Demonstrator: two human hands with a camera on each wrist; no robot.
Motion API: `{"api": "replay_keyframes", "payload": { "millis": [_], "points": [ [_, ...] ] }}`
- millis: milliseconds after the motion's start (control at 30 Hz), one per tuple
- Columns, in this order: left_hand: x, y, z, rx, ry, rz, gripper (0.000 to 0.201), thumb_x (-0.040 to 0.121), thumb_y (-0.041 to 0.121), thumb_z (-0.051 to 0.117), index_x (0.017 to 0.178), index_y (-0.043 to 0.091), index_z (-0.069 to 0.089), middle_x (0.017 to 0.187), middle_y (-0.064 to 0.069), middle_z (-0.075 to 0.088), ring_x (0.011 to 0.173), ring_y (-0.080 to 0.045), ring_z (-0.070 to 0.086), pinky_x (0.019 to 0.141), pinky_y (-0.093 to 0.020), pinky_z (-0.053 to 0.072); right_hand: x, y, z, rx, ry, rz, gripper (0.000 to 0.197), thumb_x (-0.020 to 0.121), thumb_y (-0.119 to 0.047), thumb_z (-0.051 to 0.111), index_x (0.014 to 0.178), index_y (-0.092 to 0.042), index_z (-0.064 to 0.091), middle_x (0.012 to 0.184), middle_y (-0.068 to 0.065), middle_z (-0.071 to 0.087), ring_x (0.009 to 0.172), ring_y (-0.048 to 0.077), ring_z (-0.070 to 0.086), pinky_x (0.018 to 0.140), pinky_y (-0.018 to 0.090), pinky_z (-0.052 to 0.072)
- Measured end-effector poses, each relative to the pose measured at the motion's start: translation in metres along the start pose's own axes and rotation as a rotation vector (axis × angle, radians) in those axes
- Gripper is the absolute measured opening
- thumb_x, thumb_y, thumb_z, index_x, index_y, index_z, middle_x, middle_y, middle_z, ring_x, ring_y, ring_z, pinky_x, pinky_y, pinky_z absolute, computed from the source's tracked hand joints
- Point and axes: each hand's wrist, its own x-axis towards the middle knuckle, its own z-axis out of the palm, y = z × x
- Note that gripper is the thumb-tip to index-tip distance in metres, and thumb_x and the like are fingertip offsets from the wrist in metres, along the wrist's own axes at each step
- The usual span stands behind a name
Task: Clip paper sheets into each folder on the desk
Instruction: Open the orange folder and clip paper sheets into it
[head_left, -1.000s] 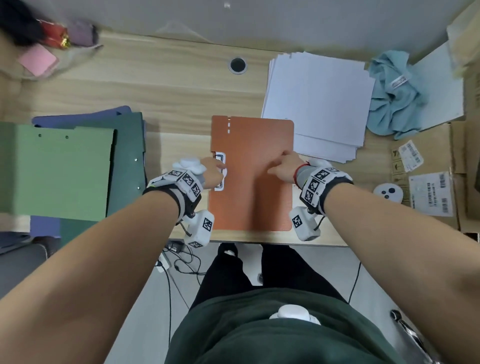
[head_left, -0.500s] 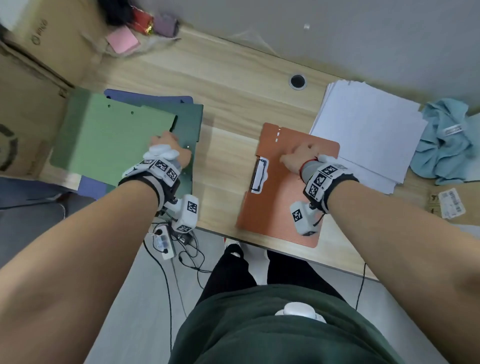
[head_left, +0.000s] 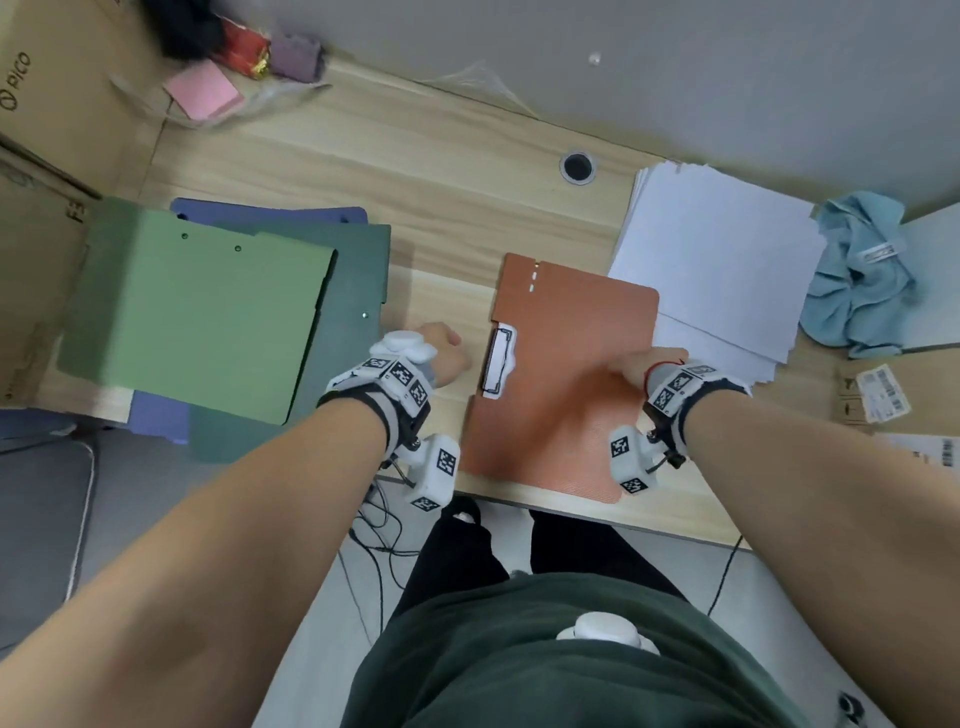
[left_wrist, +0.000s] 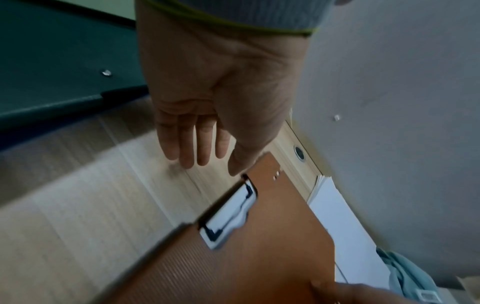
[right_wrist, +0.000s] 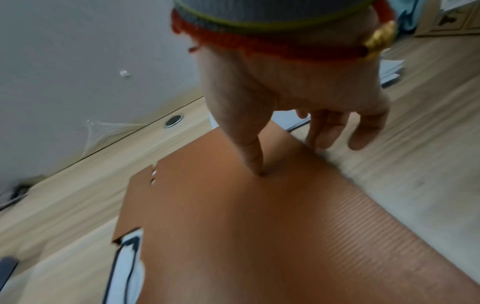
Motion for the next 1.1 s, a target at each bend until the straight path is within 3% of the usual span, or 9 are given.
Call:
{"api": "replay_keyframes", "payload": {
  "millis": [133,233,333,500,633,733,833,967,1100],
  "points": [
    [0.010,0.010,0.013,0.121,-0.007,0.015,0.079,0.047,0.065,0.059,0.113,0.021,0.064,0.104,0.003,0.068,0.097,-0.023,0.066,0.091,-0.038,0.054,-0.005,-0.005,-0.010,0.219,-0.109,-0.029,0.056,0.085,-0.054,0.065,0.121,-0.011,0.061,0.110,0.015,0.063,0.102,0.030,0.061,0.094,0.036,0.049],
    [0.014,0.015,0.009,0.170,0.009,-0.004,0.082,0.049,0.062,0.066,0.114,0.013,0.060,0.106,-0.004,0.068,0.095,-0.027,0.067,0.087,-0.042,0.057,-0.008,-0.012,-0.013,0.397,-0.185,-0.087,0.049,0.082,-0.050,0.071,0.113,-0.012,0.063,0.100,0.004,0.064,0.093,0.022,0.063,0.083,0.033,0.053],
    [0.018,0.018,0.000,0.131,0.057,-0.021,0.085,0.053,0.057,0.072,0.121,0.008,0.059,0.112,-0.007,0.067,0.101,-0.029,0.066,0.090,-0.043,0.055,-0.003,-0.025,-0.013,0.538,-0.234,-0.152,0.058,0.074,-0.044,0.080,0.118,-0.009,0.065,0.116,0.005,0.070,0.102,0.022,0.068,0.092,0.041,0.056],
    [0.021,0.026,-0.017,0.174,0.069,-0.081,0.053,0.054,0.059,0.070,0.086,0.017,0.065,0.084,-0.001,0.071,0.076,-0.022,0.068,0.079,-0.038,0.059,0.017,-0.050,-0.016,0.598,-0.322,-0.165,0.084,0.042,-0.060,0.085,0.113,-0.020,0.065,0.106,0.000,0.074,0.099,0.022,0.070,0.088,0.047,0.057],
    [0.024,0.031,-0.028,0.145,0.073,-0.118,0.035,0.084,0.038,0.070,0.103,0.010,0.062,0.102,-0.013,0.066,0.084,-0.025,0.059,0.064,-0.028,0.043,-0.009,-0.080,-0.028,0.535,-0.313,-0.279,0.034,0.080,-0.030,0.071,0.110,-0.019,0.060,0.119,0.007,0.068,0.109,0.029,0.065,0.093,0.052,0.054],
    [0.029,0.035,-0.043,0.168,0.087,-0.111,0.054,0.071,0.060,0.069,0.096,0.013,0.064,0.086,-0.004,0.069,0.069,-0.019,0.064,0.060,-0.024,0.048,-0.012,-0.098,-0.041,0.568,-0.209,-0.297,0.039,0.093,-0.017,0.061,0.131,-0.017,0.055,0.125,0.004,0.063,0.112,0.026,0.062,0.096,0.041,0.053],
    [0.038,0.040,-0.055,0.150,0.202,-0.027,0.065,0.066,0.052,0.077,0.120,0.021,0.057,0.111,-0.006,0.065,0.093,-0.026,0.065,0.082,-0.035,0.054,0.000,-0.118,-0.055,0.639,-0.120,-0.328,0.041,0.091,-0.020,0.062,0.131,-0.015,0.056,0.122,0.006,0.065,0.108,0.027,0.064,0.095,0.043,0.054],
    [0.045,0.050,-0.068,0.311,0.129,0.071,0.086,0.078,0.037,0.076,0.149,0.037,0.029,0.154,-0.006,0.027,0.124,-0.032,0.053,0.094,-0.039,0.048,0.010,-0.149,-0.078,0.713,-0.075,-0.337,0.021,0.088,-0.011,0.058,0.109,-0.013,0.061,0.115,0.009,0.066,0.105,0.027,0.065,0.094,0.041,0.054],
    [0.049,0.058,-0.062,0.506,0.044,0.048,0.100,0.076,0.040,0.078,0.152,0.044,0.014,0.163,0.003,0.000,0.143,-0.031,0.029,0.106,-0.044,0.039,0.022,-0.158,-0.082,0.592,-0.049,-0.278,0.057,0.088,-0.020,0.067,0.138,-0.009,0.042,0.120,0.008,0.057,0.110,0.027,0.059,0.094,0.041,0.053]
  ]
}}
